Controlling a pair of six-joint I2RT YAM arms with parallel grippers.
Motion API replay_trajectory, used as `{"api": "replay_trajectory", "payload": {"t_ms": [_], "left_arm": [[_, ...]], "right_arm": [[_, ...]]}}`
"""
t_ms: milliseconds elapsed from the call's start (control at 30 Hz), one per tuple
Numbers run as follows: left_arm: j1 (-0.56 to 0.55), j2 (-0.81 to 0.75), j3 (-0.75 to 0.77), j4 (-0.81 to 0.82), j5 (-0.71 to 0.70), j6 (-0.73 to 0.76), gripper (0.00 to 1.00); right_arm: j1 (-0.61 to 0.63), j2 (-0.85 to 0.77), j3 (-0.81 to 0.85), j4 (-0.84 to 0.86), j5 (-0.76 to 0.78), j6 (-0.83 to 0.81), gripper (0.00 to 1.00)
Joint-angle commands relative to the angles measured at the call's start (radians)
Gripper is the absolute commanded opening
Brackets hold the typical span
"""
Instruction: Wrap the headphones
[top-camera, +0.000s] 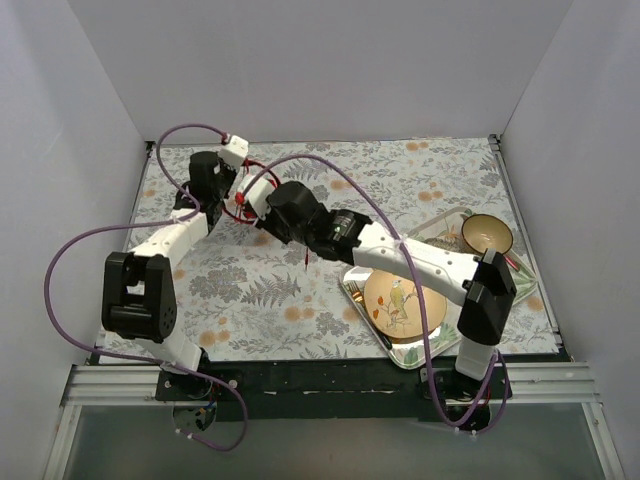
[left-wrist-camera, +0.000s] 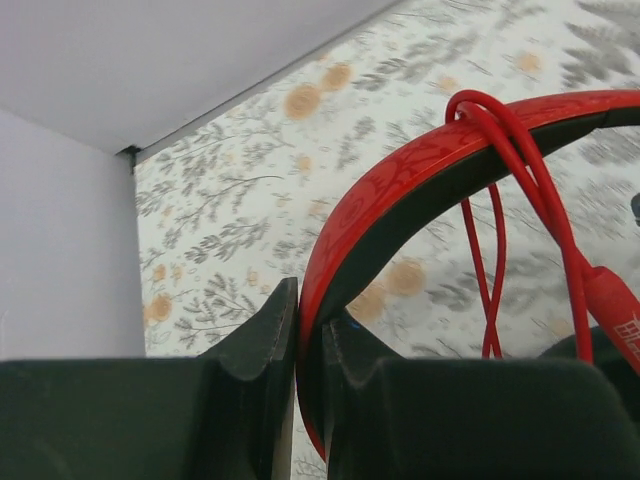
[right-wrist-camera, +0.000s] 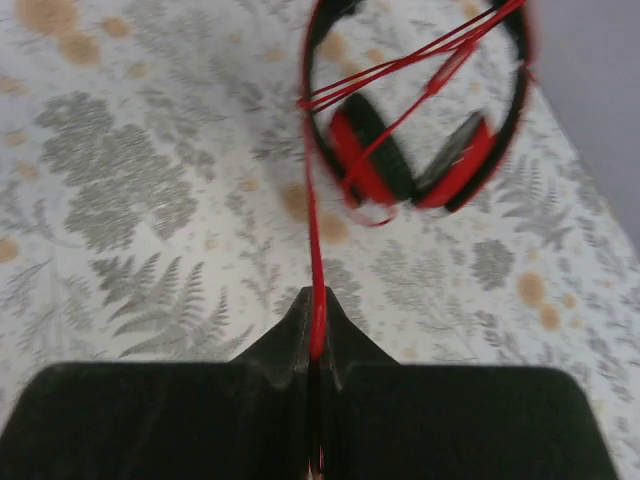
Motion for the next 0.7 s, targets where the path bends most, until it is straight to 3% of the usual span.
{"api": "replay_trajectory", "payload": {"t_ms": [0,167,267,500,667], "left_arm": [[-0.107,-0.187,-0.114,0.117,0.083,0.195,0.0],[-0.173,-0.298,-0.23,-0.002,0.196,0.237,0.0],[-0.186,-0.323,-0.223,-0.094,0.271,0.2,0.0],[-0.207,-0.365,-0.162,-0.34,0.492,0.16,0.0],[-0.219,-0.36,-0.115,-0.426,0.54,0.122,0.0]], "right_arm": [[-0.088,0.095,0.208,-0.139,0.256,-0.105,0.01],[-0.217,0.149,0.346,-0.208,0.273,-0.127,0.01],[-0.283,0.14,0.331,-0.199,0.232,-0.116,0.01],[-0.429,0.078,0.234,-0.121,-0.038,-0.049,0.01],[-0.457,0.077,0.224,-0.102,-0.104,-0.031,0.01]]}}
